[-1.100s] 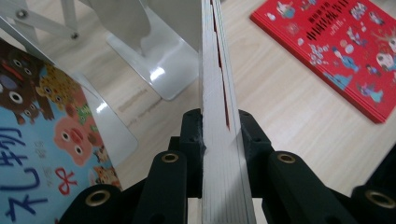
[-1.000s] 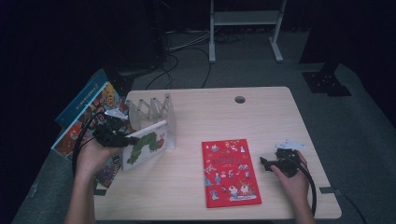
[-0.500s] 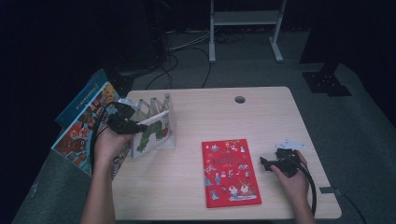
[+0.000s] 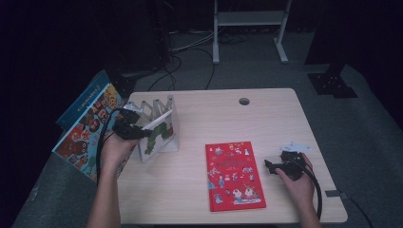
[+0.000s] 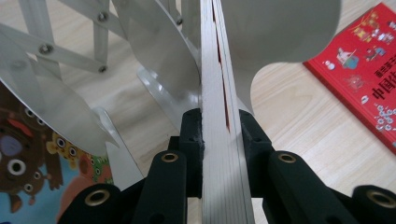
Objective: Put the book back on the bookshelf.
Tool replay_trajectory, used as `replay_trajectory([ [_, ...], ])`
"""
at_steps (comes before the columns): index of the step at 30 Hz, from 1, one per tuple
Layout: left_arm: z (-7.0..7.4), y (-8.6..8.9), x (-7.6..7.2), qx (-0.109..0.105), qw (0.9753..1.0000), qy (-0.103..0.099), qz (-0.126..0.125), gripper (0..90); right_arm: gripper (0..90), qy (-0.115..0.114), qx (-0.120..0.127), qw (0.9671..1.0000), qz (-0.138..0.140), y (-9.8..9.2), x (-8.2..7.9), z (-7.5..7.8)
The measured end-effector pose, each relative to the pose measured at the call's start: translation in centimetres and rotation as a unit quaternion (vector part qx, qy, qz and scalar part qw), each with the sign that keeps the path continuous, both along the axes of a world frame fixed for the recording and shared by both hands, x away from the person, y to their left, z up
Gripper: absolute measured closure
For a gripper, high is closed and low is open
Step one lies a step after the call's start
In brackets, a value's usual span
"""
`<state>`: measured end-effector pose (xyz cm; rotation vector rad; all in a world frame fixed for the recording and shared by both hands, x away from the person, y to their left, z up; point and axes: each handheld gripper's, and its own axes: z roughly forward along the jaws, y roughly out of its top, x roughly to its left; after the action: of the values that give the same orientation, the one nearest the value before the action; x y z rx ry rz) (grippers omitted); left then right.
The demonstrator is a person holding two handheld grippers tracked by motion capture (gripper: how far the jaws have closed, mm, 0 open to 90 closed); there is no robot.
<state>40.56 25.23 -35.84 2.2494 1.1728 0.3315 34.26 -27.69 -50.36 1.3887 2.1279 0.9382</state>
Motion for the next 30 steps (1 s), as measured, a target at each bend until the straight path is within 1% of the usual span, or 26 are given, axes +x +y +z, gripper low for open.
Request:
replay_trajectory([
  [1,-0.2,0.0,0.0,0.002,1.0000,0.000,-0.001,74.8,12.6,0.000,0.000,1.0000,0.000,0.0,0.0,0.0],
  [2,-0.7,-0.1,0.2,0.007,0.9999,0.007,0.001,74.8,12.6,0.000,0.000,1.0000,0.000,0.0,0.0,0.0],
  [4,-1.3,-0.3,0.4,0.007,0.9999,0.012,0.001,74.7,12.6,-0.001,0.000,1.0000,0.000,0.0,0.0,0.0],
  [5,-1.3,-0.3,0.4,0.007,0.9999,0.012,0.001,74.7,12.6,-0.001,0.000,1.0000,0.000,0.0,0.0,0.0],
  [6,-1.8,-0.5,0.5,0.010,0.9998,0.017,0.003,74.7,12.6,0.000,0.000,1.0000,0.000,0.0,0.0,0.0],
  [10,-2.2,-0.5,0.5,0.017,0.9997,0.018,0.002,74.5,12.6,0.000,0.000,1.0000,0.000,0.0,0.0,0.0],
  [11,-2.3,-0.4,0.4,0.016,0.9997,0.019,0.002,74.5,12.6,0.000,0.000,1.0000,0.000,0.0,0.0,0.0],
  [12,-2.4,-0.2,0.3,0.010,0.9998,0.018,0.003,74.3,12.6,0.000,0.000,1.0000,0.000,0.0,0.0,0.0],
  [15,-2.5,-0.2,0.3,0.007,0.9998,0.016,0.000,73.4,12.6,0.000,0.001,1.0000,0.000,0.0,0.0,0.0],
  [17,-2.5,-0.1,0.2,0.006,0.9998,0.019,-0.002,71.2,12.6,0.000,0.001,1.0000,0.000,0.0,0.0,0.0],
  [19,-2.4,0.0,-0.1,0.009,0.9998,0.019,-0.007,67.1,12.6,0.000,0.001,1.0000,0.000,0.0,0.0,0.0],
  [20,-2.3,0.3,-0.7,0.009,0.9998,0.015,-0.007,63.5,12.6,0.000,0.001,1.0000,0.000,0.0,0.0,0.0],
  [21,-2.1,0.6,-1.0,0.014,0.9998,0.013,-0.008,60.2,12.6,0.000,0.001,1.0000,0.000,0.0,0.0,0.0],
  [22,-2.1,0.6,-1.0,0.014,0.9998,0.013,-0.008,58.9,12.6,0.000,0.001,1.0000,0.000,0.0,0.0,0.0],
  [24,-1.9,1.4,-2.1,0.012,0.9999,0.007,-0.007,57.2,12.6,0.000,0.000,1.0000,0.000,0.0,0.0,0.0],
  [26,-1.9,1.9,-2.7,0.011,0.9999,0.009,-0.006,57.1,12.6,0.000,0.000,1.0000,0.000,0.0,0.0,0.0],
  [27,-1.9,1.9,-2.7,0.011,0.9999,0.009,-0.006,57.0,12.6,0.000,0.000,1.0000,0.000,0.0,0.0,0.0],
  [28,-2.0,2.3,-3.2,0.011,0.9999,0.010,-0.005,57.1,12.6,0.000,0.000,1.0000,0.000,0.0,0.0,0.0],
  [30,-2.2,2.6,-3.5,0.014,0.9998,0.012,-0.008,57.3,12.6,0.000,0.000,1.0000,0.000,0.0,0.0,0.0],
])
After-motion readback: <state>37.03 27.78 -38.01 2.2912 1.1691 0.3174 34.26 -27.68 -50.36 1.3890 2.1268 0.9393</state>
